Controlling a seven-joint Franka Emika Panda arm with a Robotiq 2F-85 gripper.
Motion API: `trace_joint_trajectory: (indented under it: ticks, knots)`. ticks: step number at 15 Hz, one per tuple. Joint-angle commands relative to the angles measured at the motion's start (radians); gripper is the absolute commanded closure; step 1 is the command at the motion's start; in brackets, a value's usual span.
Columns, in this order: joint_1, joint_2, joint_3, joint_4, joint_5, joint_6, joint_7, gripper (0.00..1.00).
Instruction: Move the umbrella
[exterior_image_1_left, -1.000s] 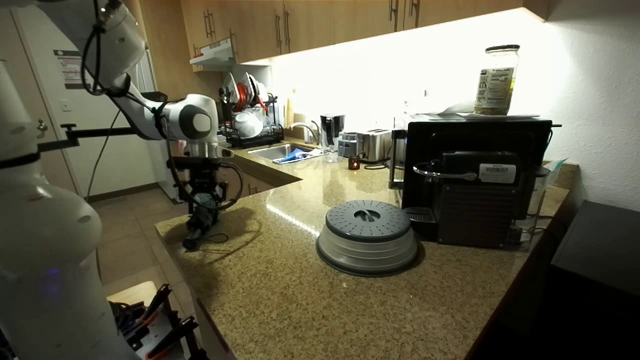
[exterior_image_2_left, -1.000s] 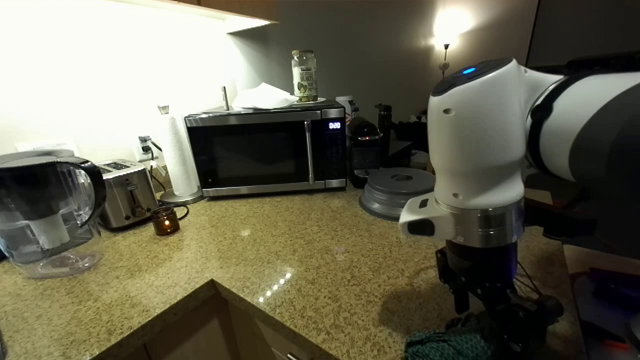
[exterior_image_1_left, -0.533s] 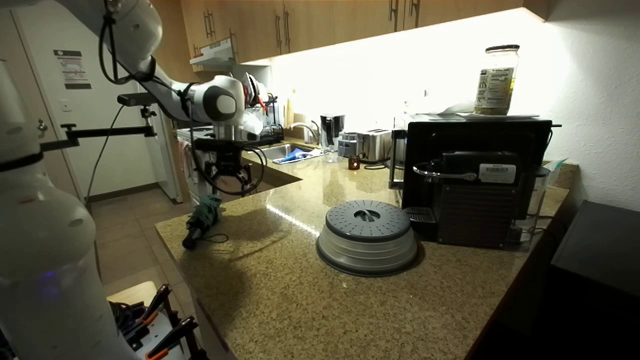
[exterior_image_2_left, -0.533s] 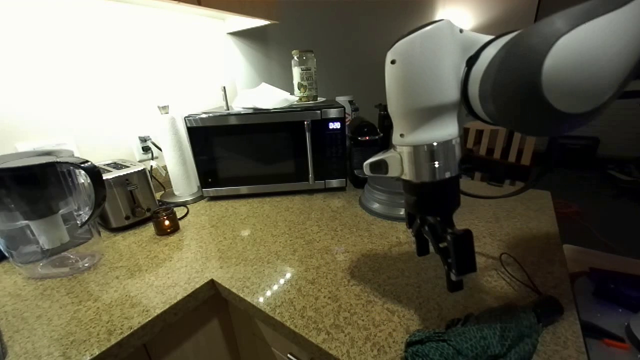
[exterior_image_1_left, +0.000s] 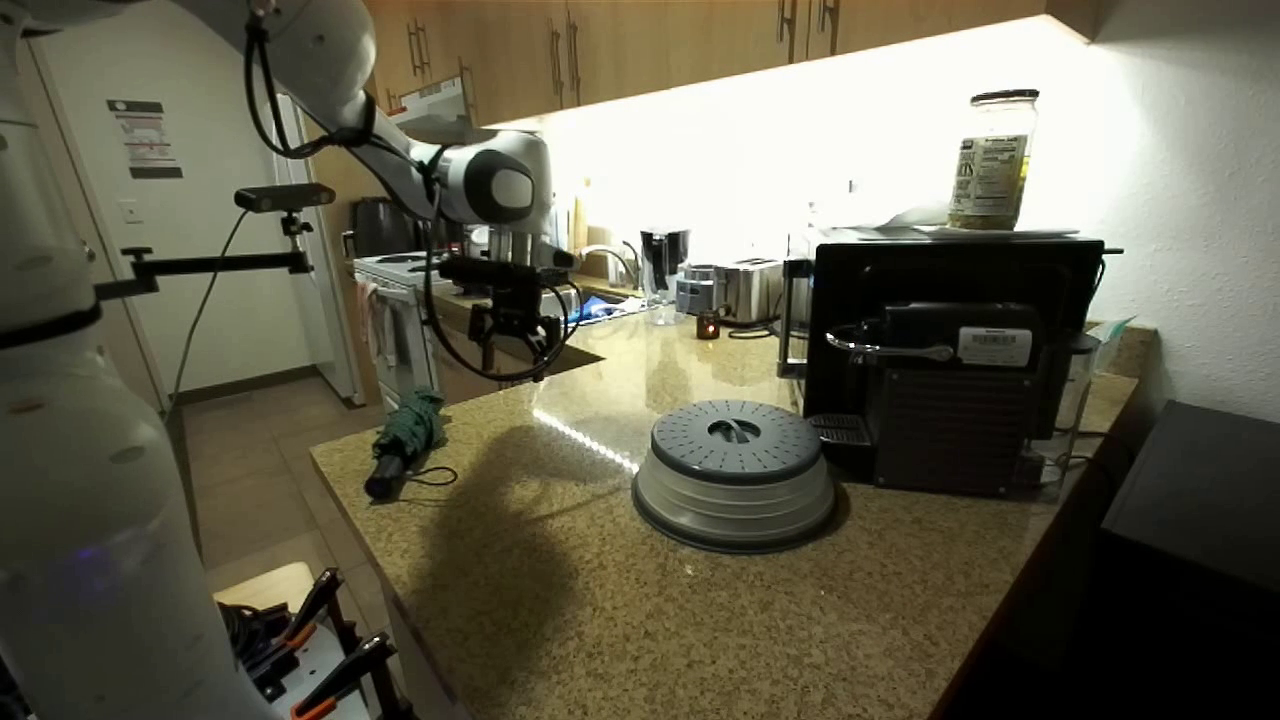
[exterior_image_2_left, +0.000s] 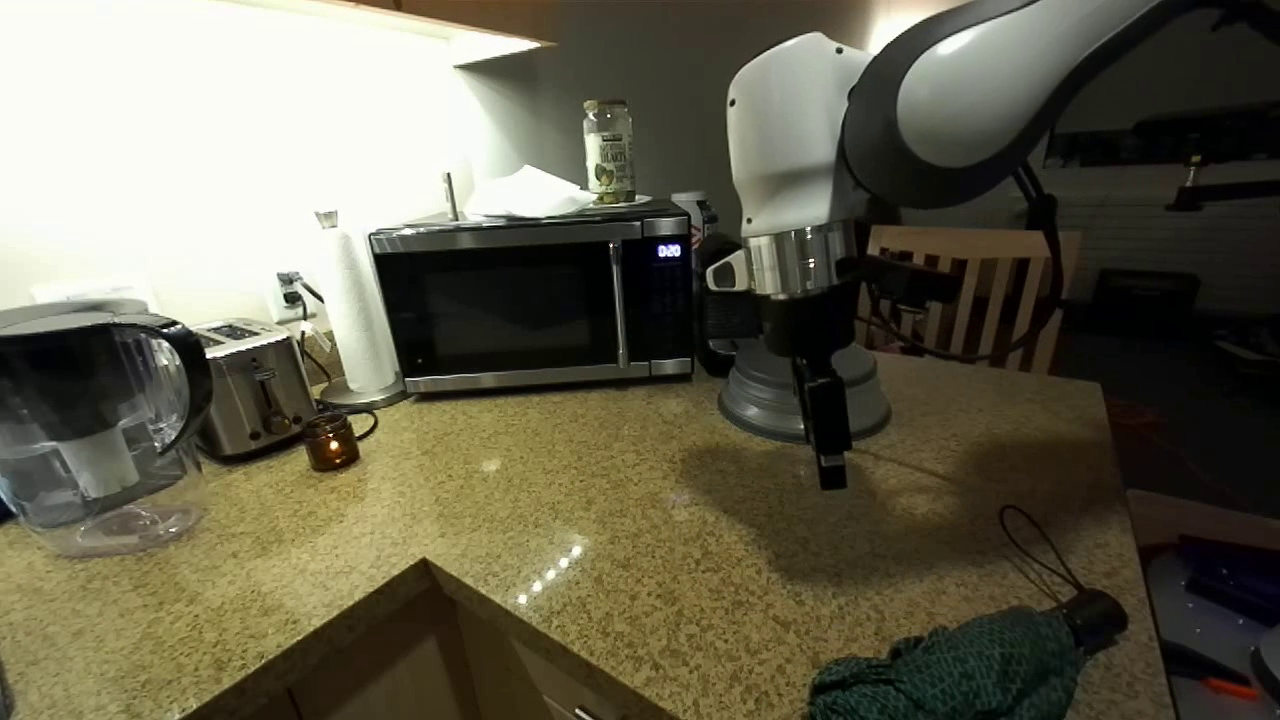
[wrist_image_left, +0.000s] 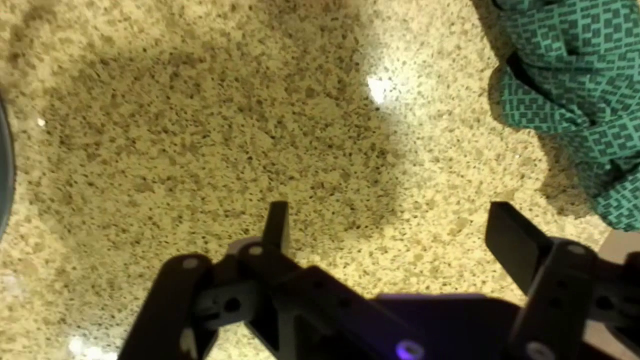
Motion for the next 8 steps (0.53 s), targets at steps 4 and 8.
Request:
trace_joint_trajectory:
  ticks: [4, 8]
  knots:
    - [-0.051, 0.005, -0.037, 0.054, -0.015, -0.064, 0.112, 0.00]
    - [-0.047, -0.036, -0.032, 0.076, -0.010, -0.140, 0.167, 0.00]
